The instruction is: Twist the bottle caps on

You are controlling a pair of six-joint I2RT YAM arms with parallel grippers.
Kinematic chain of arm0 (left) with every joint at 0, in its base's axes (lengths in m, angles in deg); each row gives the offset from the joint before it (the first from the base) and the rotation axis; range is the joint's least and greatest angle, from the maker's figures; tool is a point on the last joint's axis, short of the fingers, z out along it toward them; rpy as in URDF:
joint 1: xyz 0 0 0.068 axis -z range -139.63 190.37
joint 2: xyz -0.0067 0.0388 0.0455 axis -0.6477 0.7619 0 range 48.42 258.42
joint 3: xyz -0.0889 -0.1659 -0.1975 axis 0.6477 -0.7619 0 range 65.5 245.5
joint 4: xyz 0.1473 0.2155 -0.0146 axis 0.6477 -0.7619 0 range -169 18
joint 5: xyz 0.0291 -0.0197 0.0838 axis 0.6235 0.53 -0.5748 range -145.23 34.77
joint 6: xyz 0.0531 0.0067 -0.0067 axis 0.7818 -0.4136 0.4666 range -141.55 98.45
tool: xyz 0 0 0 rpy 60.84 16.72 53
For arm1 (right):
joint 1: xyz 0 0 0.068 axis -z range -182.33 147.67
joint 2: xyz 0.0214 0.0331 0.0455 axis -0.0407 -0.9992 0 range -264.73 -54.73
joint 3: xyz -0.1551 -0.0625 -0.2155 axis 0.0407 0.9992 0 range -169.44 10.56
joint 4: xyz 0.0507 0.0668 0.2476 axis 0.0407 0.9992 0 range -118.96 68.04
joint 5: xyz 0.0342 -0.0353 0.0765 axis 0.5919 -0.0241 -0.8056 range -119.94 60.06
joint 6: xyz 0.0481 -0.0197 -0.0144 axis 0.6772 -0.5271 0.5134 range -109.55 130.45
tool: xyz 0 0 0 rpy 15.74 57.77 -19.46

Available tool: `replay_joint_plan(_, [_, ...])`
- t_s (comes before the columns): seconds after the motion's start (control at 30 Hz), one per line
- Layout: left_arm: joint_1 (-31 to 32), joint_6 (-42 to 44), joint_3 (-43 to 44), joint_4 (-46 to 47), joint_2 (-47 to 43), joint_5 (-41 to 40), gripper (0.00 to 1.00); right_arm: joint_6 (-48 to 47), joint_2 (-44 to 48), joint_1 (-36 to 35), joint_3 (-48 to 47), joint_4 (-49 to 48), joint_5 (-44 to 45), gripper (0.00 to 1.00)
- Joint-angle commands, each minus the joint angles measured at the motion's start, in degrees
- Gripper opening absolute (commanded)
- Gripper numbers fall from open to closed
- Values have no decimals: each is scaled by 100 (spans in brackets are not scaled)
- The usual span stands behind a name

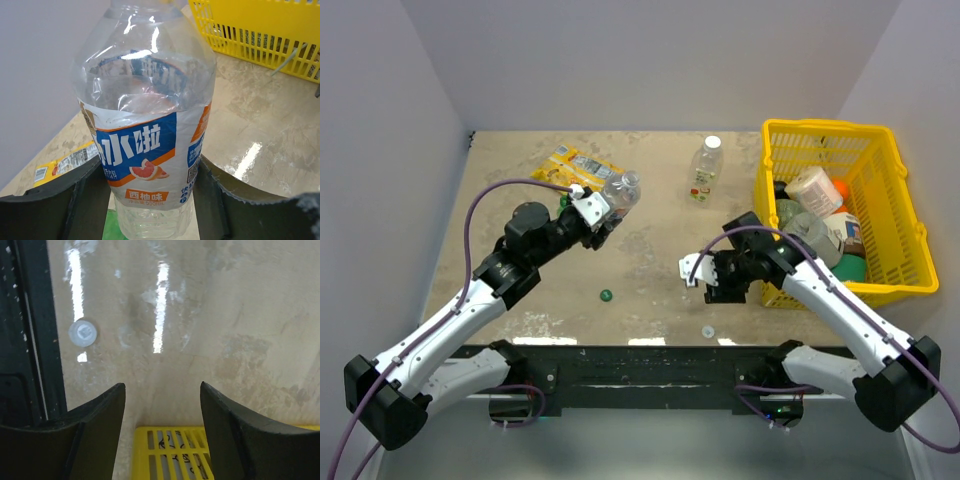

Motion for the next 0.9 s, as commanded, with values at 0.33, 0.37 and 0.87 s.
replay_joint_plan(0.33, [-46, -109, 70, 331, -20, 303, 0, -1515, 937, -1096, 1564, -376, -278, 52])
replay_joint_plan(0.37, [-46, -100, 70, 323, -12, 303, 0, -1533, 832, -1183, 1591, -367, -331, 53])
replay_joint_plan(0.87, [-178, 84, 44, 296, -12, 198, 0, -1314, -417, -1835, 1810, -455, -675, 50])
